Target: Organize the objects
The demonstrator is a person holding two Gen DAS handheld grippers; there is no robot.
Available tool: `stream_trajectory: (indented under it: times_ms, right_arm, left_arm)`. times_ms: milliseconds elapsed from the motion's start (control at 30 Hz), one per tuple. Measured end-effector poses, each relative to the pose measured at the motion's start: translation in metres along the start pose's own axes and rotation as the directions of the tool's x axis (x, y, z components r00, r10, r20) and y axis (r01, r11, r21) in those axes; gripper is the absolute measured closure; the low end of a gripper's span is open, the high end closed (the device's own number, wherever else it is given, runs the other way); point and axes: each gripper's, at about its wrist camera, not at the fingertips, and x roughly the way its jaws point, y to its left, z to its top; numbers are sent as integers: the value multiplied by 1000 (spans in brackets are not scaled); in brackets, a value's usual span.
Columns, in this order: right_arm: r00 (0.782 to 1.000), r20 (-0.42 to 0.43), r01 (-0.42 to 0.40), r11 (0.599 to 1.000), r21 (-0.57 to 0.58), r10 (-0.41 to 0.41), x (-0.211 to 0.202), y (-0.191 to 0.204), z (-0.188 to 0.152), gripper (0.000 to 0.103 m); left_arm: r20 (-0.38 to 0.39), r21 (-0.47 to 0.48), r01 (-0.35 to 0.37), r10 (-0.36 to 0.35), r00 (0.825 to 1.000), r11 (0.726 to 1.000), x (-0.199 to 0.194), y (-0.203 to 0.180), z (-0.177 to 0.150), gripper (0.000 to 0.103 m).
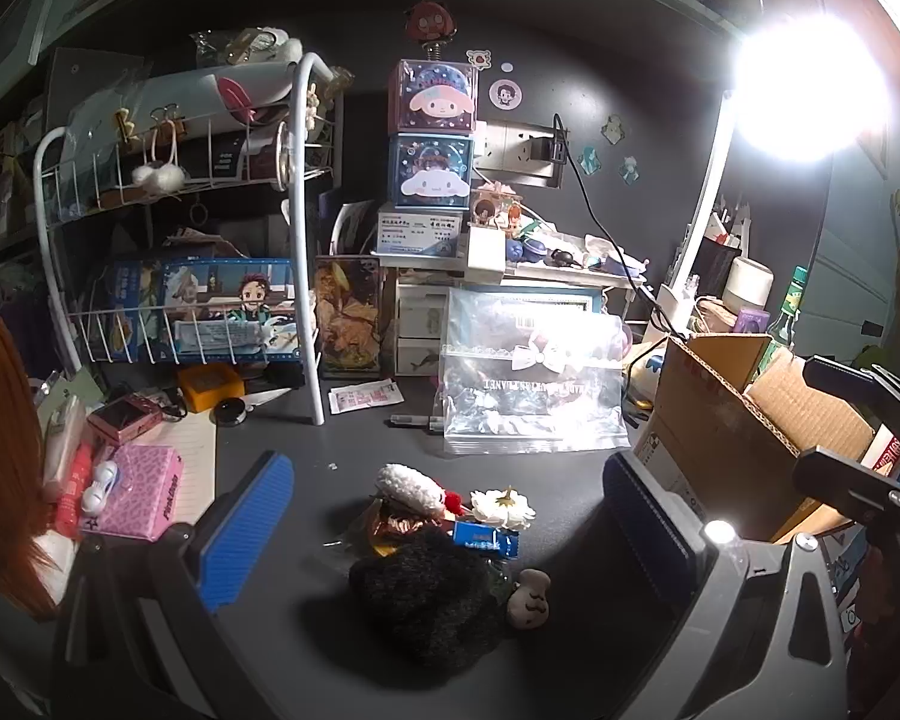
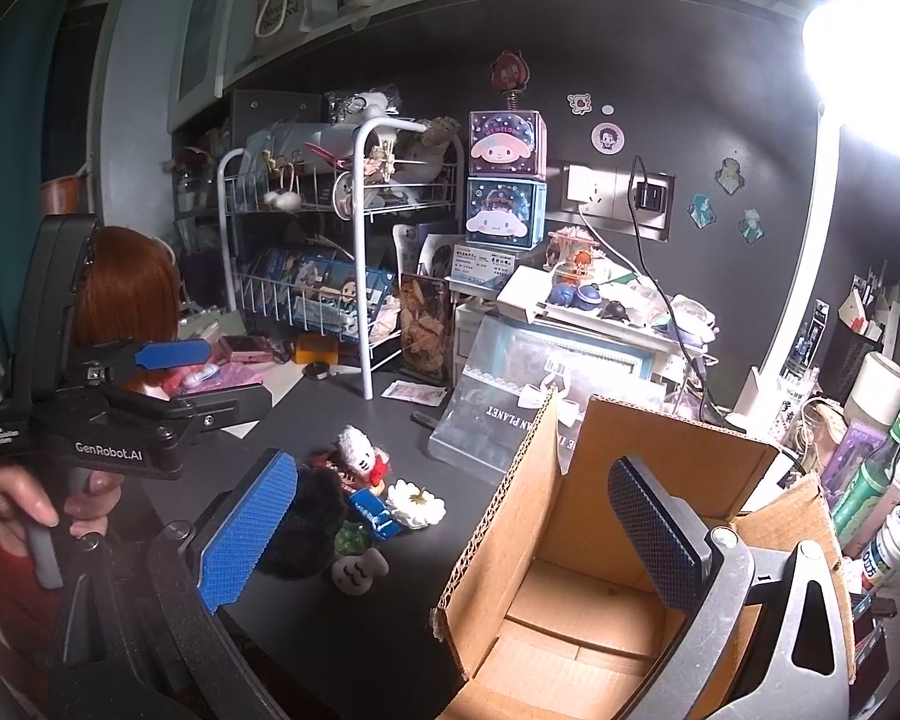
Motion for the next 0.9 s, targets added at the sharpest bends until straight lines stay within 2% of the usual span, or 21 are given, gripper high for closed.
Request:
stream_trajectory:
  times_ms: [667, 900]
  right_arm:
    - [1000, 7, 10, 1000, -11, -10, -1, 2, 1, 0]
    - [999, 47, 8, 999, -45, -6, -9, 10, -3, 0]
  left_arm:
    - [0, 0, 5, -5, 1000, 1000, 1, 2, 0, 1]
    - [3, -5, -3, 3, 1000, 1000, 1, 5, -1, 1]
